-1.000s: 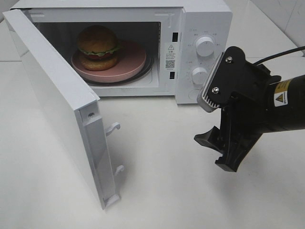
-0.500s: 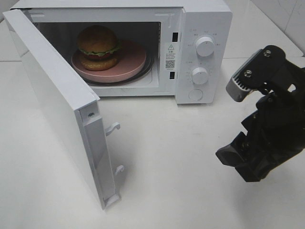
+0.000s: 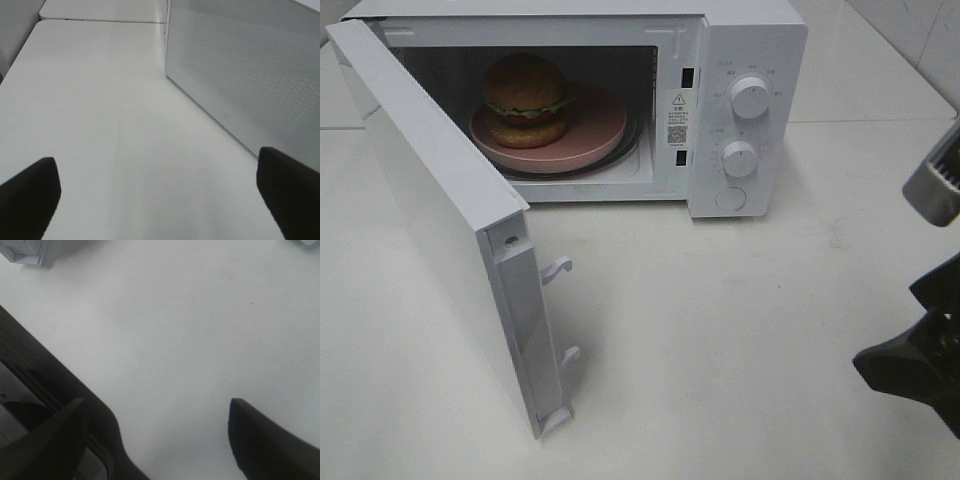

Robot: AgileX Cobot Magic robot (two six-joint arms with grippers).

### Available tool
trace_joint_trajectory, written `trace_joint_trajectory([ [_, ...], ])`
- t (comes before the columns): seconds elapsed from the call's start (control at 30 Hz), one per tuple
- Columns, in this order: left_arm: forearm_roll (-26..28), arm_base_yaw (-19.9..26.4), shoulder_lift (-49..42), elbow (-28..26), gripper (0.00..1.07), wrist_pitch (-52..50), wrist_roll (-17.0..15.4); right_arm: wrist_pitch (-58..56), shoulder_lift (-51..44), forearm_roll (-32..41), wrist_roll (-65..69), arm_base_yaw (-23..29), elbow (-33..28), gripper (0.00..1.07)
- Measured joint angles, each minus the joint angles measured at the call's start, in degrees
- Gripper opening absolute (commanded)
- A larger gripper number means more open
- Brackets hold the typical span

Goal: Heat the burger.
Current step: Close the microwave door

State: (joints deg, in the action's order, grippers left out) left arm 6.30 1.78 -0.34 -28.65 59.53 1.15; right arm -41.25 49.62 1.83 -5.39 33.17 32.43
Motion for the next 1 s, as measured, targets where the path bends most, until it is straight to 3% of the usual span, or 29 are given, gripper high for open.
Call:
trace_joint_trajectory([
  [0.53, 0.0, 0.0, 0.0, 0.0, 1.00, 0.0, 0.0, -19.0, -18.0, 0.0, 4.3, 0.0, 0.0, 0.74],
  [1.0, 0.0, 0.0, 0.0, 0.0, 1.00, 0.0, 0.0, -20.8, -31.2, -1.5, 9.6, -0.5, 0.0, 0.74],
])
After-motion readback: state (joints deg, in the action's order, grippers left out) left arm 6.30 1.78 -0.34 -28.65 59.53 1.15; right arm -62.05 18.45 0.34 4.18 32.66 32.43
